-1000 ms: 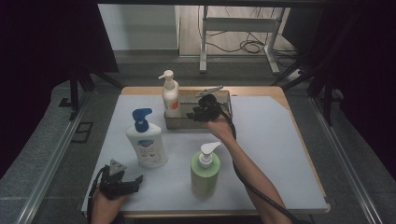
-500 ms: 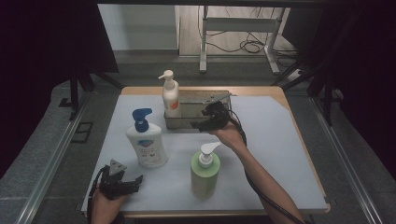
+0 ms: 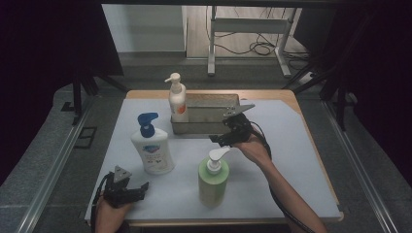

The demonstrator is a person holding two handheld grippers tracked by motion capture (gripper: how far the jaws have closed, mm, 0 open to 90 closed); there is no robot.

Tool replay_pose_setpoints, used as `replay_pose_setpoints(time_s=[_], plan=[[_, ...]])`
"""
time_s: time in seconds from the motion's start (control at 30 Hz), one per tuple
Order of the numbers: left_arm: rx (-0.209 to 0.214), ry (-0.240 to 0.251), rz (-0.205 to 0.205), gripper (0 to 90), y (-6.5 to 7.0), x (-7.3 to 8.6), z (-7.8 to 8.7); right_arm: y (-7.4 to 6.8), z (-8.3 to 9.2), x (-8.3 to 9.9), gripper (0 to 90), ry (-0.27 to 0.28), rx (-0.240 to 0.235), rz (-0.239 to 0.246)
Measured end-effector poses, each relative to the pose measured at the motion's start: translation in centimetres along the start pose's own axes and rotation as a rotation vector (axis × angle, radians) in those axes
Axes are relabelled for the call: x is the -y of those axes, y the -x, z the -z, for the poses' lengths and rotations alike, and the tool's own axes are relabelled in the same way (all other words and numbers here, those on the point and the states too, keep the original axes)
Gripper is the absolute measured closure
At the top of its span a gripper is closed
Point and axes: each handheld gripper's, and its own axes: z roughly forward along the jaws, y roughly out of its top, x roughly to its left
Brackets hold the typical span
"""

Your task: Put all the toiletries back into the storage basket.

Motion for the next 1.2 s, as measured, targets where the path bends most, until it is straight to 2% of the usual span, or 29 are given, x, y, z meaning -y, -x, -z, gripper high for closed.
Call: replay_pose_setpoints(time_s=[0.23, 0.37, 0.47, 0.7, 1.07, 1.2], plan=[[0.0, 0.001, 0.002, 12.8, 0.0, 0.0, 0.0, -0.1, 1.2, 1.6, 12.4, 0.001, -0.015, 0.011], [0.0, 0.001, 0.002, 12.8, 0.0, 0.0, 0.0, -0.3, 1.8, 2.7, 12.8, -0.019, -0.016, 0.044], [-0.001, 0.001, 0.001, 12.9, 0.0, 0.0, 0.0, -0.5, 2.2, 3.3, 12.3, -0.021, -0.014, 0.05], [-0.001, 0.002, 0.001, 12.9, 0.0, 0.0, 0.0, -1.1, 3.2, 5.1, 9.2, -0.034, -0.029, 0.043], [-0.002, 0.002, 0.002, 12.9, 0.0, 0.0, 0.0, -1.6, 4.6, 7.2, 7.5, -0.022, -0.04, 0.032], [-0.001, 0.002, 0.003, 12.8, 0.0, 0.0, 0.0, -1.9, 5.1, 8.1, 7.3, -0.027, -0.07, 0.017]])
